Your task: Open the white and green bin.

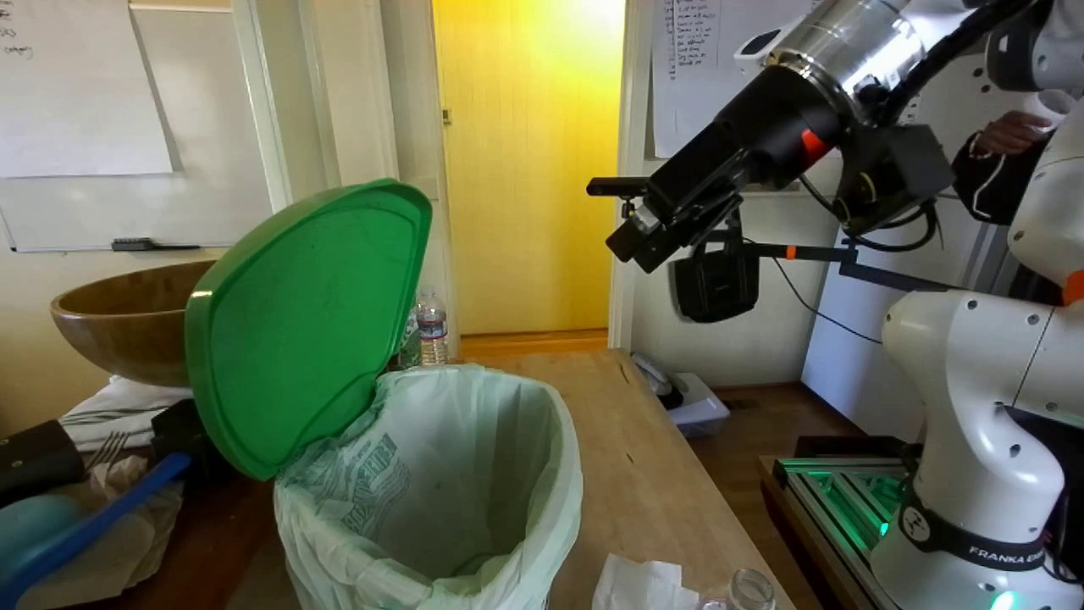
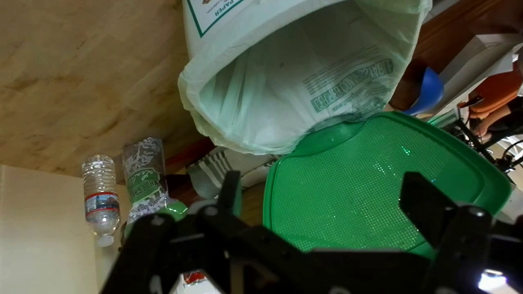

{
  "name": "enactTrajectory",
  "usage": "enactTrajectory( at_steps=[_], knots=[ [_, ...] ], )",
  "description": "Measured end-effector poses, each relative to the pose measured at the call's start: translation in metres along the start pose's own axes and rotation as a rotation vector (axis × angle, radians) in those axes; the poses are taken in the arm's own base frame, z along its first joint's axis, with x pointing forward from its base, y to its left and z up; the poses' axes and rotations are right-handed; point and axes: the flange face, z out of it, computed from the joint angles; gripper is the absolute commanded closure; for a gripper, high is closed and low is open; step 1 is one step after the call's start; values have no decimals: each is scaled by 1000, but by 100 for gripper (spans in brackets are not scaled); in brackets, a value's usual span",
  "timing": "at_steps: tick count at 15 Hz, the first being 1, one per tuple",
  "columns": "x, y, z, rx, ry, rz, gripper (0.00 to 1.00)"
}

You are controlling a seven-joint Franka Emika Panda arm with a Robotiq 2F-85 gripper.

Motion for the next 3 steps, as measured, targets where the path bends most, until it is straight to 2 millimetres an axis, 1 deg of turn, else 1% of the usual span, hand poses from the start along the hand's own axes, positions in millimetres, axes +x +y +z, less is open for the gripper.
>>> enactTrajectory(
  at_steps=[3],
  knots=[
    [1, 0, 0, 0, -1, -3, 0]
  ],
)
